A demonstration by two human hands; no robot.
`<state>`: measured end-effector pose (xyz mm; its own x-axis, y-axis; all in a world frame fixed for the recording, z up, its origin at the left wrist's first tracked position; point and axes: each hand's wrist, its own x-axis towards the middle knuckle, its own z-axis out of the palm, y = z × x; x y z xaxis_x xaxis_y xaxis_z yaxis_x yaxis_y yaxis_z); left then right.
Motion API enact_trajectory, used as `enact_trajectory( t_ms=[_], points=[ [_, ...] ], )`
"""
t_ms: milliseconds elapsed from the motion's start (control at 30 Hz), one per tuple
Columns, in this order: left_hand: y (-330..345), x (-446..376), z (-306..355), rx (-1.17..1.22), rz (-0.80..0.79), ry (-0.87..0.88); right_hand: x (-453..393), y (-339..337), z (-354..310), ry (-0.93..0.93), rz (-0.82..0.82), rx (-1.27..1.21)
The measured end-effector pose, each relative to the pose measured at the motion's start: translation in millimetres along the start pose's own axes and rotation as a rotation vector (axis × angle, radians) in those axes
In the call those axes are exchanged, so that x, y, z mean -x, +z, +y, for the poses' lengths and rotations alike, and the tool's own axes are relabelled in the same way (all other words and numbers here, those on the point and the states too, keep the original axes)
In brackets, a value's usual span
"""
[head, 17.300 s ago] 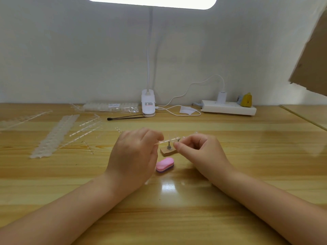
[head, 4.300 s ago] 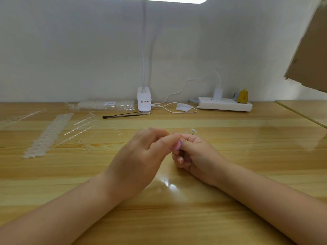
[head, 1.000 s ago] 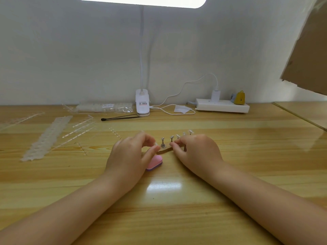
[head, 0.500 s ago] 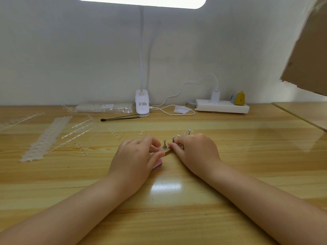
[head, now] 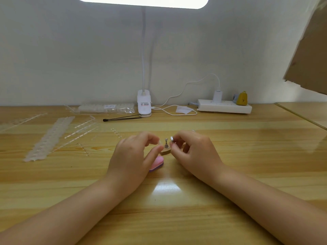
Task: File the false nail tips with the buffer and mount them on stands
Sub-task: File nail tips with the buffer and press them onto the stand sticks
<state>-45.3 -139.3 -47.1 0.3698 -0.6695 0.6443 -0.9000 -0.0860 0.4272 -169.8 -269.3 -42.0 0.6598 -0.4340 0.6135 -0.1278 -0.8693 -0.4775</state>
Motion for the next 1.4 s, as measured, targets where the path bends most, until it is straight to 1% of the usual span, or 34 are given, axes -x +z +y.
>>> enact_trajectory(
  t_ms=[100, 300, 467, 1033, 1267, 1400],
  points=[
    [-3.0, -0.4, 3.0, 0.056, 0.067, 0.009, 3.3, -1.0, -5.6, -0.054, 0.005, -0.097],
    [-4.0, -0.7, 4.6, 0.102, 0.095, 0.047, 5.7, -2.1, -6.4, -0.126, -0.016, -0.199],
    [-3.6, -1.2, 3.1, 0.103, 0.093, 0.087, 6.7, -0.5, -5.6, -0.143, -0.036, -0.219],
    [-4.3, -1.7, 4.0, 0.131, 0.072, 0.091, 7.0, 2.1, -1.1, -0.133, -0.049, -0.242],
    [-5.1, -2.6, 1.8, 0.202, 0.061, 0.069, 6.4, -0.4, -0.9, -0.260, -0.003, -0.192],
    [-4.4, -1.2, 3.1, 0.170, 0.069, 0.060, 5.2, 0.1, -0.2, -0.254, 0.019, -0.180]
  ],
)
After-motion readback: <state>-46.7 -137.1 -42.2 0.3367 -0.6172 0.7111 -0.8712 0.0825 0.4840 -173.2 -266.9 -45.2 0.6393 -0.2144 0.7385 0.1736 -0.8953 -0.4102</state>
